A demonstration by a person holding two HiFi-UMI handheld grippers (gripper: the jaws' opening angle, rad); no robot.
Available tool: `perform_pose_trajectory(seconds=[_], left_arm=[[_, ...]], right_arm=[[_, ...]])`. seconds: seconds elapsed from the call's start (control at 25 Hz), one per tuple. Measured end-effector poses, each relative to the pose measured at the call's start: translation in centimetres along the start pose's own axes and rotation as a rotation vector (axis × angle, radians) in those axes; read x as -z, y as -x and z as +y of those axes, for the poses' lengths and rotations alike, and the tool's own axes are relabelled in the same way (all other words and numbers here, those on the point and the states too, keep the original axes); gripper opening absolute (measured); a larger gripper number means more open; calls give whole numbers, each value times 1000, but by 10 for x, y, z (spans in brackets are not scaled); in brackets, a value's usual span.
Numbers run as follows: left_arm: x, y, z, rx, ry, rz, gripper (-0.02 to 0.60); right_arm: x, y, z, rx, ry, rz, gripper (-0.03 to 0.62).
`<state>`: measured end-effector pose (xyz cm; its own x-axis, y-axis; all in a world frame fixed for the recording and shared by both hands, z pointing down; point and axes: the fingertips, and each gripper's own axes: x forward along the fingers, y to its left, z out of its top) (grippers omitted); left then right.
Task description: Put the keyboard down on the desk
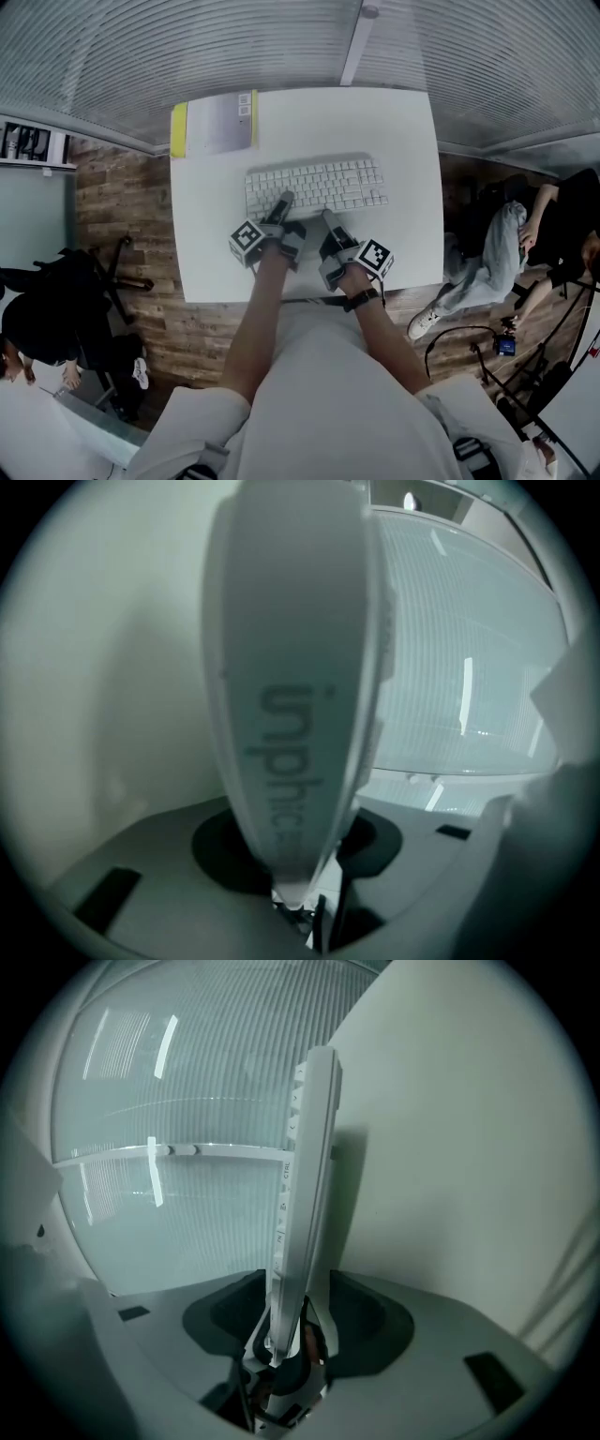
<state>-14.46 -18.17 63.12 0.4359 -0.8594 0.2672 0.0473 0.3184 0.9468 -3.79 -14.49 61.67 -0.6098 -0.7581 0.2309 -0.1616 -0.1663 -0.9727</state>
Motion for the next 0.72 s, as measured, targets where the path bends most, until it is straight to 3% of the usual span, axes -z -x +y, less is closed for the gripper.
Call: perform_pose_trajectory(seconds=[0.4, 0.56, 0.72], left_arm=[[-2, -3, 4, 9, -25, -3, 137], [-4, -5, 7, 9, -31, -8, 137], [-3, -3, 8, 13, -26, -12, 137]], right_arm=[[3, -15, -1, -40, -42, -38, 201], [3, -15, -3, -28, -36, -24, 148], [3, -14, -4, -5, -49, -22, 137]])
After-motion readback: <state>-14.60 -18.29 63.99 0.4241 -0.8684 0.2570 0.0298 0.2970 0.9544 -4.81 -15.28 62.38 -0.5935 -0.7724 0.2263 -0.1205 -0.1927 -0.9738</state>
